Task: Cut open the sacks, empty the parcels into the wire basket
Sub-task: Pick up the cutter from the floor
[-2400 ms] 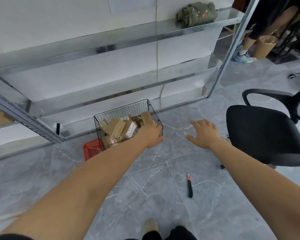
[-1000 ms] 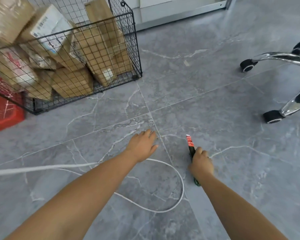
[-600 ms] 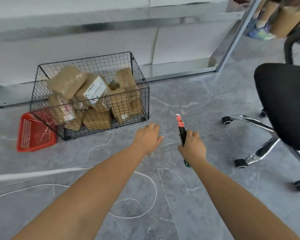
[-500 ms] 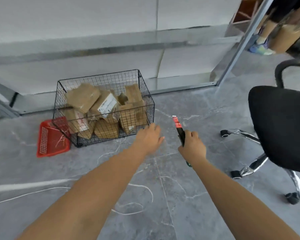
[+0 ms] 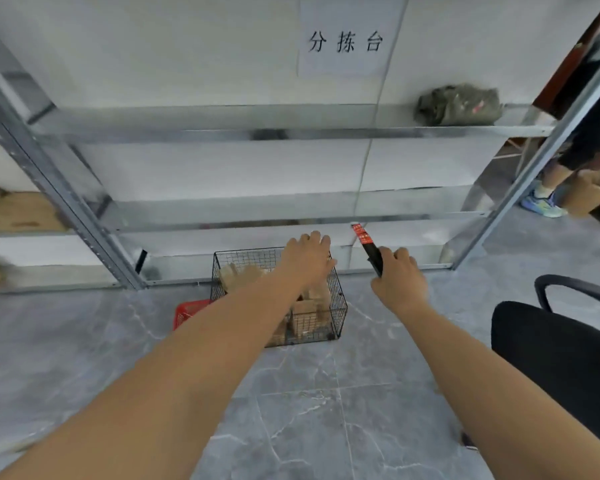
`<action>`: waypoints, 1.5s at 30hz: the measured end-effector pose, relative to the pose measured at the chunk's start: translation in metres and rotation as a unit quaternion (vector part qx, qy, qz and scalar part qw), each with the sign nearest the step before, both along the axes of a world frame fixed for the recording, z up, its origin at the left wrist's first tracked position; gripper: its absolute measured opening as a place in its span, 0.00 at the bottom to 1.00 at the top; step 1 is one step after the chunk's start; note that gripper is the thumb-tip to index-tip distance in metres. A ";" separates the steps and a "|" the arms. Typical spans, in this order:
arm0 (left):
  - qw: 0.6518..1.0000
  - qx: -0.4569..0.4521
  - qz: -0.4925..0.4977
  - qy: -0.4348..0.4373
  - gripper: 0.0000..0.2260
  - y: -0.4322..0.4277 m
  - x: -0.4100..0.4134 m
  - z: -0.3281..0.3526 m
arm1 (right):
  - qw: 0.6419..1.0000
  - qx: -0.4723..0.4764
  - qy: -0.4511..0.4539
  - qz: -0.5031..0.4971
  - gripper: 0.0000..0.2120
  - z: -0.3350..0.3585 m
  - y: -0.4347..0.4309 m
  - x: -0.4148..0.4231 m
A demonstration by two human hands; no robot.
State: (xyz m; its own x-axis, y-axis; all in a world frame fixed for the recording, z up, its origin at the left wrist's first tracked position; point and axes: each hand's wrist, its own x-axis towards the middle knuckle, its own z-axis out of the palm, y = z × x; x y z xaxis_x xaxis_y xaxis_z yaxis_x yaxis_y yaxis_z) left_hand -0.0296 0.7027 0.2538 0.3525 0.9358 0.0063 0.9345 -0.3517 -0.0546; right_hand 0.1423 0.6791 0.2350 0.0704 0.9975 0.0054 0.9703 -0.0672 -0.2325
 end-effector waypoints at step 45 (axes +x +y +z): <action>0.998 0.002 0.056 0.036 0.23 0.459 0.042 0.090 | 0.993 0.036 -0.073 0.089 0.22 0.095 0.482 0.053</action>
State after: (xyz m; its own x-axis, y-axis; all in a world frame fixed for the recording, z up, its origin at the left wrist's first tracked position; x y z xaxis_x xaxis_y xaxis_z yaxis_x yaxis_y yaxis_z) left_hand 0.0123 1.1613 0.3439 0.2454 0.9694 -0.0104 0.9616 -0.2448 -0.1240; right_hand 0.1956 1.1613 0.3299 -0.1130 0.9908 0.0744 0.9891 0.1193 -0.0865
